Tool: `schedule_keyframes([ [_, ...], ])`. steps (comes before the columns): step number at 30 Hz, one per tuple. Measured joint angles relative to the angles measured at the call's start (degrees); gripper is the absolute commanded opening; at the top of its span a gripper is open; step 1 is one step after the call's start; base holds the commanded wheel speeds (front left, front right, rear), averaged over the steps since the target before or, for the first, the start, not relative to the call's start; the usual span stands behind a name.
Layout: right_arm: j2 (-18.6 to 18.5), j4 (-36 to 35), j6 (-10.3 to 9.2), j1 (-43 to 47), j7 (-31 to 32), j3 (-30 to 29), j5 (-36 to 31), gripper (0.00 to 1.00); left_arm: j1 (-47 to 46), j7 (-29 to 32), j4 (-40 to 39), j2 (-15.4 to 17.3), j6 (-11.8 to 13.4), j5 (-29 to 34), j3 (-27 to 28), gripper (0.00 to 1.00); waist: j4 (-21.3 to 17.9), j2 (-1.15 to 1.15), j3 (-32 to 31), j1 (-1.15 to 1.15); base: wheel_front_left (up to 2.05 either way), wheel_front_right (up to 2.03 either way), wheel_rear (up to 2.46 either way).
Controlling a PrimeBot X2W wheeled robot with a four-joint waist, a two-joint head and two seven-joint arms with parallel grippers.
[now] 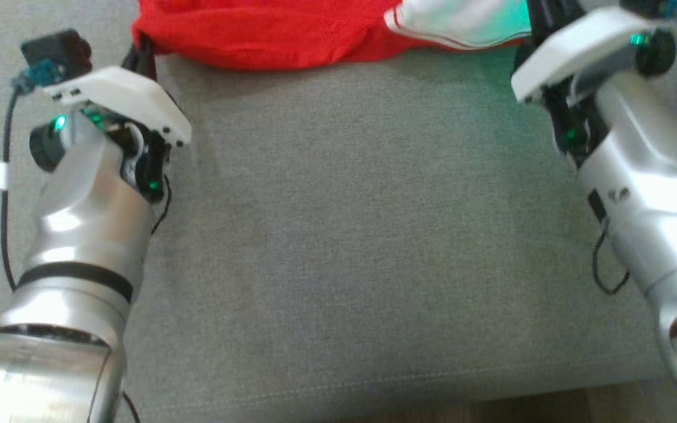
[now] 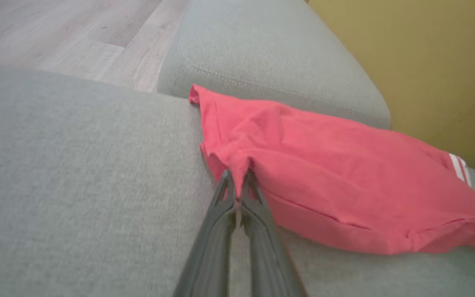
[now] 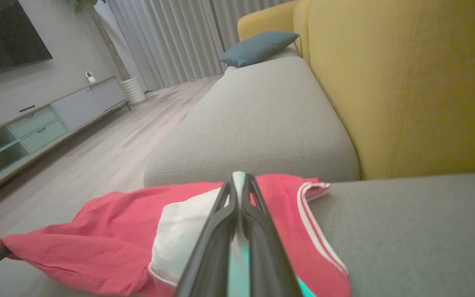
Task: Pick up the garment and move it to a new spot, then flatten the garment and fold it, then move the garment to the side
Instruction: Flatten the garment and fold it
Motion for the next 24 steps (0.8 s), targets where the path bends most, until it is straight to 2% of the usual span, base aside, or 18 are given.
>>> schedule_keyframes([
  [4, -1.25, -3.2, 0.0, 5.33, -1.51, 1.42, 3.03, 0.0, 2.52, -0.07, -0.31, -0.22, 0.02, -0.02, 0.45, 0.0, 0.35, 0.0, -0.42, 0.0, 0.0, 0.0, 0.0],
  [9, -5.22, -11.49, 0.0, 16.72, -2.02, 0.04, 5.68, 0.0, 11.05, -0.08, -6.42, -0.12, -0.43, 0.14, 1.86, 0.0, 0.58, 0.0, -2.65, 0.0, 0.0, 0.0, 0.0],
  [14, -8.83, -24.39, 0.0, 31.24, -2.03, -6.77, 4.22, 0.0, 22.09, -0.07, -14.16, 1.81, -1.13, 2.67, 1.97, 0.0, 0.63, 0.0, -5.82, 0.0, 0.0, 0.0, 0.0],
  [18, -9.35, -33.37, 0.0, 43.86, -1.54, -11.02, 3.0, 0.0, 29.53, -0.07, -21.06, 4.41, -1.49, 4.69, 1.13, 0.0, 0.6, 0.0, -8.43, 0.0, 0.0, 0.0, 0.0],
  [21, -9.36, -40.43, 0.0, 52.58, 2.3, -15.92, 1.46, 0.0, 34.69, 0.62, -27.27, 6.76, -1.47, 5.1, 0.11, 0.0, 0.59, 0.0, -10.24, -0.01, 0.0, 0.0, 0.0],
  [22, -9.05, -45.74, 0.0, 57.78, 6.02, -19.95, 0.22, 0.0, 38.6, 2.33, -33.12, 8.43, -1.43, 5.48, -0.46, 0.0, 0.6, 0.0, -11.25, -0.01, 0.0, 0.0, 0.0],
  [24, -8.26, -51.09, 0.0, 62.74, 10.42, -23.94, -1.92, 0.0, 42.9, 4.58, -40.27, 9.95, -0.04, 5.59, -0.41, 0.0, 0.59, 0.0, -12.04, -0.01, 0.0, 0.0, 0.0],
])
